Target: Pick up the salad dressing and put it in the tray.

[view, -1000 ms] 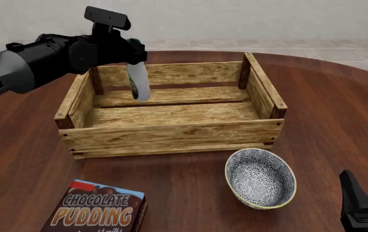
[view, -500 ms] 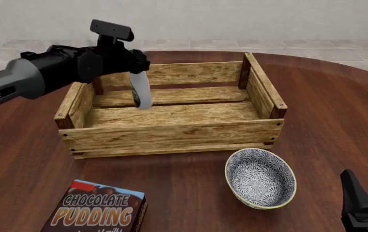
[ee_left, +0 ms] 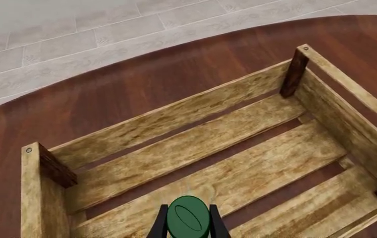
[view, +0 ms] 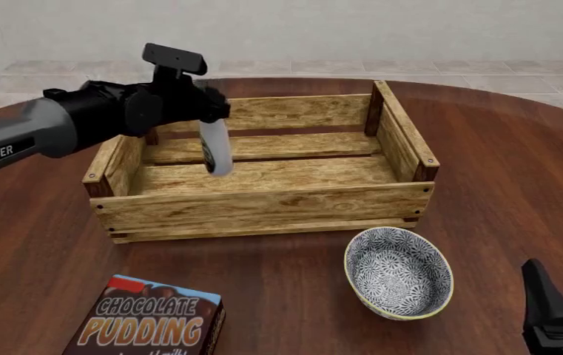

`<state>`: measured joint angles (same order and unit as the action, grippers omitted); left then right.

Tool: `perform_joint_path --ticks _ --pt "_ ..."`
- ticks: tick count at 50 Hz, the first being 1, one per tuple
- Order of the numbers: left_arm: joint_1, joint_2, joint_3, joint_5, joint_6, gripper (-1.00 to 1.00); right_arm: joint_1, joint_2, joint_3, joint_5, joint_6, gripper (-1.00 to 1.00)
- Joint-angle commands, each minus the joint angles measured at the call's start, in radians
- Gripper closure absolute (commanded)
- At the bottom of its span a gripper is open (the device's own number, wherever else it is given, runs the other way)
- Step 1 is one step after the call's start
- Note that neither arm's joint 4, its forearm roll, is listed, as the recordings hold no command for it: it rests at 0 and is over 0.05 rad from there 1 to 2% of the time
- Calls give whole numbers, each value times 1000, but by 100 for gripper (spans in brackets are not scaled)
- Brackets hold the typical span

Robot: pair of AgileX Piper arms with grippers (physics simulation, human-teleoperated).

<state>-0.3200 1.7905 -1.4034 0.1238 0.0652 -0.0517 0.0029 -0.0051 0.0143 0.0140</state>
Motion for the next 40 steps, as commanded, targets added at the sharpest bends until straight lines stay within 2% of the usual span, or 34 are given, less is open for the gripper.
perform_joint_path --ticks 1,40 --pt "1 7 6 -15 16 100 -2 0 -2 1 2 -100" --pt "-2 36 26 -35 5 100 -2 0 3 -3 0 -100"
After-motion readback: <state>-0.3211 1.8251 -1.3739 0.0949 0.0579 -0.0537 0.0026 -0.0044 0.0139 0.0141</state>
